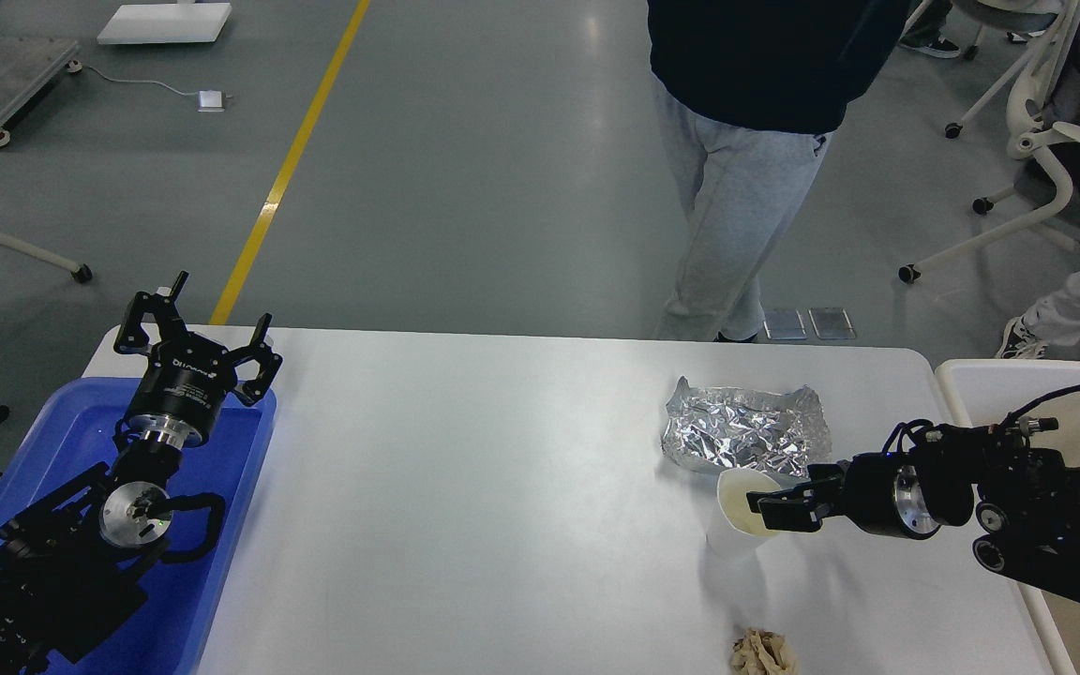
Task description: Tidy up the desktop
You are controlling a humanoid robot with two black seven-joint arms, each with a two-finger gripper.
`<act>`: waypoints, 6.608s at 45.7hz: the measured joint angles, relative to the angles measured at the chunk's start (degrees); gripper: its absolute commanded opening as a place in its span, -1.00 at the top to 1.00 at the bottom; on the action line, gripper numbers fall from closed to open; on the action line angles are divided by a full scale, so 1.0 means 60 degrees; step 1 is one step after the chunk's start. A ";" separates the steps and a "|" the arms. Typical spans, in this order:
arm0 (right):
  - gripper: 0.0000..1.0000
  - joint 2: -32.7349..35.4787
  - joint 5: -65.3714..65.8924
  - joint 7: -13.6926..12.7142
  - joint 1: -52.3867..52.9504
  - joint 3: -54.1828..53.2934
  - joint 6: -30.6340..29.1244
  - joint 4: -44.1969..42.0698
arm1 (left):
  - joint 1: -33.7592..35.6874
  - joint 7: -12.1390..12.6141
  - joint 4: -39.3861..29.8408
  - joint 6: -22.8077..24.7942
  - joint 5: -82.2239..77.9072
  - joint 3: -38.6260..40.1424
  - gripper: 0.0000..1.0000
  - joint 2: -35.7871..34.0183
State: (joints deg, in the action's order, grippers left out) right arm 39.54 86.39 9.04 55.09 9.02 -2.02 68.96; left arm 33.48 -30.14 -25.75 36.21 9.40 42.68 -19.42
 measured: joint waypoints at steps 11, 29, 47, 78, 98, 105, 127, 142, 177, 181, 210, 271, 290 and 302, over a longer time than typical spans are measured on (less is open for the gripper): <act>-0.64 -0.0186 0.0041 0.0024 -0.0185 0.0014 0.0304 -0.0270 | 0.0001 0.0000 0.0000 0.0001 0.0000 0.0001 -1.00 0.0000; 0.87 -0.0305 0.0008 0.0286 -0.0275 0.0040 0.0467 -0.0379 | 0.0001 0.0000 0.0000 0.0001 0.0000 0.0001 -1.00 0.0000; 1.00 -0.0340 -0.0074 0.0344 -0.0302 -0.0012 0.0502 -0.0391 | 0.0001 0.0000 0.0000 0.0013 0.0000 -0.0004 -1.00 0.0000; 1.00 0.1306 -0.0412 0.0611 0.0713 -0.0289 0.0133 0.1296 | 0.0002 0.0008 0.0000 0.0017 0.0000 0.0002 -1.00 -0.0002; 1.00 0.3550 -0.1179 0.0698 0.3385 -0.0421 -0.1872 0.2763 | 0.0002 0.0014 0.0000 0.0016 0.0000 0.0004 -1.00 0.0000; 1.00 0.4039 -0.1421 0.0735 0.4268 -0.0486 -0.2662 0.2974 | 0.0002 0.0014 0.0000 0.0016 0.0000 0.0004 -1.00 0.0000; 1.00 0.5113 -0.1900 0.0855 0.4810 -0.0739 -0.3225 0.2773 | 0.0000 0.0004 -0.0001 0.0002 0.0000 0.0002 -1.00 0.0000; 1.00 0.5822 -0.4340 0.1388 0.3784 -0.0750 -0.2777 0.0777 | -0.0001 0.0005 0.0000 0.0005 0.0001 0.0002 -1.00 -0.0001; 1.00 0.3059 -1.2930 0.2170 -0.2272 -0.0849 -0.1671 -0.6244 | -0.0014 -0.0002 0.0000 0.0000 0.0000 -0.0005 -1.00 0.0000; 1.00 0.2486 -1.3613 0.2165 -0.2819 -0.0862 -0.1660 -0.6986 | -0.0014 -0.0002 -0.0001 0.0000 0.0000 -0.0005 -1.00 0.0000; 1.00 -0.1424 -1.5442 0.1769 -0.4844 -0.2049 -0.0927 -1.1208 | -0.0014 -0.0001 0.0000 0.0000 0.0000 0.0001 -1.00 -0.0001; -0.98 -0.2022 -1.5551 0.1644 -0.4620 -0.3268 0.0521 -1.1505 | -0.0009 -0.0001 0.0000 -0.0001 0.0000 0.0004 -1.00 0.0000; -0.99 -0.0726 -1.5026 0.1697 -0.5150 -0.8124 -0.0281 -0.8137 | -0.0015 -0.0001 0.0000 -0.0001 0.0000 0.0006 -1.00 -0.0001; -0.99 -0.0358 -1.4109 0.1710 -0.6342 -1.0957 -0.1227 -0.5132 | -0.0015 -0.0001 0.0001 -0.0001 0.0000 0.0007 -1.00 -0.0001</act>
State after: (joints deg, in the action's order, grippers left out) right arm 37.39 1.74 19.30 17.05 -56.72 -9.38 38.17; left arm 33.39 -30.14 -25.75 36.20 9.40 42.72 -19.43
